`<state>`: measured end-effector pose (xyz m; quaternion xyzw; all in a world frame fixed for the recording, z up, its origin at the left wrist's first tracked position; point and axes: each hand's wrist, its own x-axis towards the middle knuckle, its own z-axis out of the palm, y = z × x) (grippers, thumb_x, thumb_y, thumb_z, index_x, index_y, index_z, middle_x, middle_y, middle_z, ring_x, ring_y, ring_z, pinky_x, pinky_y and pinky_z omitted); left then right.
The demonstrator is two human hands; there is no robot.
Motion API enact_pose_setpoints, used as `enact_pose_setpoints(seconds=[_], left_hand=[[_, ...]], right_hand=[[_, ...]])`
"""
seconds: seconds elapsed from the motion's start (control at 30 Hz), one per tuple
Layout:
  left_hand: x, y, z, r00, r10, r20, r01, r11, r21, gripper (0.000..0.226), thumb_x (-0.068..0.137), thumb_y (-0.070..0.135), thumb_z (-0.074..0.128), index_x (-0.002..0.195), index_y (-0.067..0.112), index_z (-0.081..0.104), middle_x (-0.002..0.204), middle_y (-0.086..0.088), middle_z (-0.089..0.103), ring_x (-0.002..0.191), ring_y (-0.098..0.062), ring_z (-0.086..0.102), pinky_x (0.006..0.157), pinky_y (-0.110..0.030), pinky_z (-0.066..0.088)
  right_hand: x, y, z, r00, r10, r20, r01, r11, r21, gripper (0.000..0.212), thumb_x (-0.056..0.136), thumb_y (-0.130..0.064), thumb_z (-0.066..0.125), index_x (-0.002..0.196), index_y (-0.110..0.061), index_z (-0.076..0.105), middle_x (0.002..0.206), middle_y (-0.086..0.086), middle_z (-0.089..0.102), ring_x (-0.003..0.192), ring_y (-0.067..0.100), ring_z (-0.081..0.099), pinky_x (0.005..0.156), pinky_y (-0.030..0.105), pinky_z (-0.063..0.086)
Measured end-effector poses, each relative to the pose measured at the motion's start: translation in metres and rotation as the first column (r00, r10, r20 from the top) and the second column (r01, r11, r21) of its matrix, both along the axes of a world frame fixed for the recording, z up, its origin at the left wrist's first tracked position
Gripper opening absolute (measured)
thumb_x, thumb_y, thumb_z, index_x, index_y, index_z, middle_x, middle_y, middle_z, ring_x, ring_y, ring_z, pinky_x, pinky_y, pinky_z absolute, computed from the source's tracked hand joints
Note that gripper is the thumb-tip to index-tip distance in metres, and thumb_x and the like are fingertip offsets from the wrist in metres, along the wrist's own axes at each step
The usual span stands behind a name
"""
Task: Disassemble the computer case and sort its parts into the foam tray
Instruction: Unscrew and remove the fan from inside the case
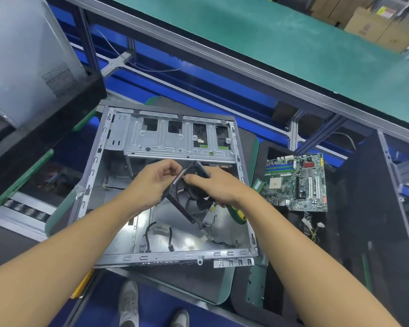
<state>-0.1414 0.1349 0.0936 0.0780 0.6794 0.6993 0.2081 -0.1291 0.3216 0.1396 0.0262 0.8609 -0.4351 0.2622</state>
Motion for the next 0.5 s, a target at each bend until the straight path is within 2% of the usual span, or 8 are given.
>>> enact_pose_setpoints(seconds=[0.13, 0.23, 0.33, 0.4, 0.5], left_hand=[[0.001, 0.002, -0.001, 1.0, 0.004, -0.007, -0.004, 1.0, -0.01, 0.012, 0.092, -0.009, 0.06, 0.095, 0.002, 0.062, 0.085, -0.003, 0.069, 0.076, -0.014, 0.067, 0.072, -0.025, 0.056], [0.004, 0.004, -0.003, 0.999, 0.038, 0.0, -0.038, 0.999, 0.009, 0.014, 0.091, -0.006, 0.063, 0.099, 0.006, 0.066, 0.089, -0.001, 0.073, 0.082, -0.012, 0.069, 0.075, -0.021, 0.057], [0.004, 0.002, -0.005, 0.999, 0.003, 0.034, -0.004, 0.999, 0.047, 0.024, 0.086, -0.003, 0.07, 0.106, 0.01, 0.067, 0.105, -0.011, 0.073, 0.096, -0.021, 0.07, 0.088, -0.029, 0.058], [0.003, 0.002, -0.006, 0.999, 0.014, 0.051, -0.018, 0.997, 0.069, 0.023, 0.081, -0.001, 0.075, 0.101, 0.011, 0.071, 0.1, -0.012, 0.074, 0.091, -0.023, 0.072, 0.083, -0.03, 0.06], [0.003, 0.003, -0.008, 0.99, 0.088, 0.115, -0.103, 0.986, 0.133, 0.014, 0.073, 0.008, 0.079, 0.085, 0.014, 0.076, 0.087, -0.012, 0.075, 0.073, -0.02, 0.072, 0.063, -0.025, 0.059]], right_hand=[[0.001, 0.003, -0.003, 0.996, -0.02, 0.082, 0.024, 0.999, -0.046, 0.04, 0.07, -0.073, 0.065, 0.08, -0.034, 0.065, 0.077, 0.002, 0.071, 0.055, 0.021, 0.052, 0.044, 0.025, 0.033], [0.0, 0.006, -0.006, 0.999, -0.024, 0.044, 0.026, 0.999, -0.04, 0.038, 0.07, -0.074, 0.066, 0.08, -0.037, 0.064, 0.069, -0.001, 0.067, 0.051, 0.02, 0.048, 0.043, 0.025, 0.034], [0.001, 0.011, -0.007, 0.998, -0.068, 0.006, 0.068, 0.996, -0.057, 0.036, 0.072, -0.073, 0.065, 0.084, -0.039, 0.066, 0.06, -0.009, 0.063, 0.045, 0.015, 0.046, 0.041, 0.024, 0.035], [0.002, 0.012, -0.007, 0.997, -0.073, 0.015, 0.074, 0.995, -0.071, 0.037, 0.072, -0.073, 0.066, 0.085, -0.038, 0.066, 0.059, -0.009, 0.062, 0.047, 0.016, 0.048, 0.04, 0.024, 0.035], [0.002, 0.011, -0.007, 0.994, -0.091, 0.066, 0.096, 0.992, -0.085, 0.044, 0.07, -0.074, 0.067, 0.086, -0.034, 0.067, 0.06, -0.007, 0.06, 0.049, 0.017, 0.044, 0.042, 0.024, 0.033]])
